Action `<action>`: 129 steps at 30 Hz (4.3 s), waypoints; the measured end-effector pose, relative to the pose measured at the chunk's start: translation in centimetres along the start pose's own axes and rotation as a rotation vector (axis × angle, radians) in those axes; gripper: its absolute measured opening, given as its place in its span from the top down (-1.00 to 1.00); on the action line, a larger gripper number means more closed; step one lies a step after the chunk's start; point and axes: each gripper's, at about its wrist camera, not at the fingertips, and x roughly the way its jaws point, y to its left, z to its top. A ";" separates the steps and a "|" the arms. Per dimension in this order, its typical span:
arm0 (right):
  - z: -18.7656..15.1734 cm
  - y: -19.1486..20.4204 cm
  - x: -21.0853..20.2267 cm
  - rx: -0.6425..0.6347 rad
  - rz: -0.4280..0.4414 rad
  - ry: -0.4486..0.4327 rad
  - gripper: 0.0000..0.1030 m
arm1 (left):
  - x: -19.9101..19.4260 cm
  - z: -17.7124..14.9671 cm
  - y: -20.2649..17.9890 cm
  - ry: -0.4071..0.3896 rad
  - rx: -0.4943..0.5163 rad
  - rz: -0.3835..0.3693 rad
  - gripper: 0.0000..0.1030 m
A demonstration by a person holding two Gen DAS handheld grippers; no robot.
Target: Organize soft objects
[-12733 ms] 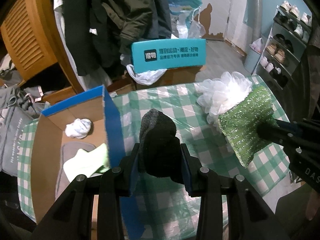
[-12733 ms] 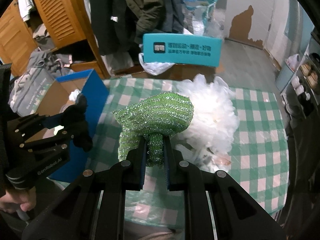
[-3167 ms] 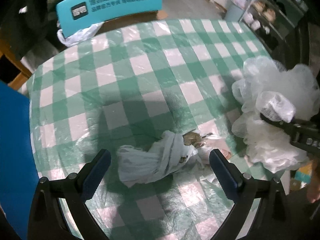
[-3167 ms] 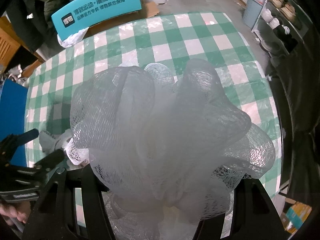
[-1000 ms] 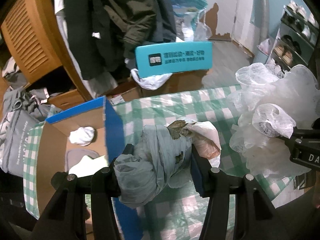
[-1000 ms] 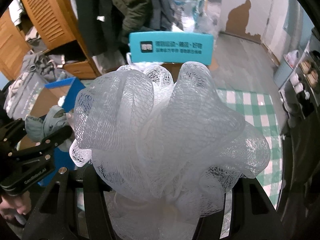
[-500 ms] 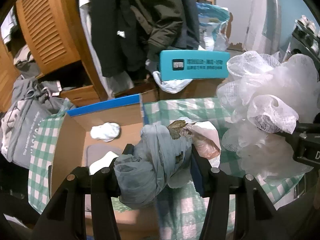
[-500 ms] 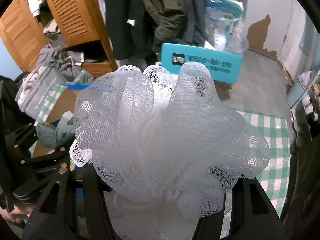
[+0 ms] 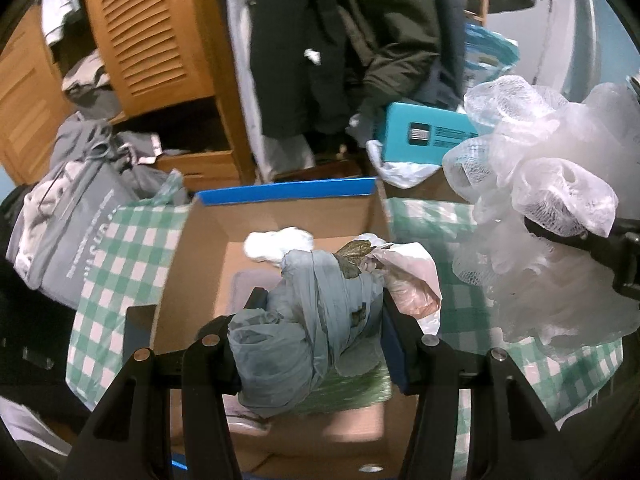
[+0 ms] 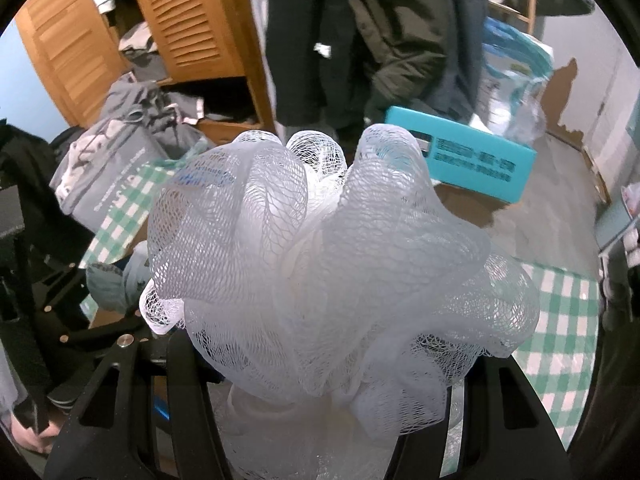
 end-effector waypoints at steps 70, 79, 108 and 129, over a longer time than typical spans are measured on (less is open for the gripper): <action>-0.7 4.8 -3.7 -0.037 -0.014 -0.095 -0.60 | -5.4 -1.1 5.5 -0.049 -0.065 0.082 -0.98; -1.8 2.7 -3.9 0.012 -0.036 -0.108 -0.60 | -5.4 -0.8 3.9 -0.042 -0.034 0.076 -0.98; -2.3 0.7 -2.8 0.027 -0.049 -0.087 -0.60 | -4.1 -0.3 1.8 -0.004 0.008 0.080 -0.98; -2.4 0.6 -2.7 0.027 -0.050 -0.088 -0.60 | -4.1 -0.4 1.8 -0.003 0.009 0.079 -0.98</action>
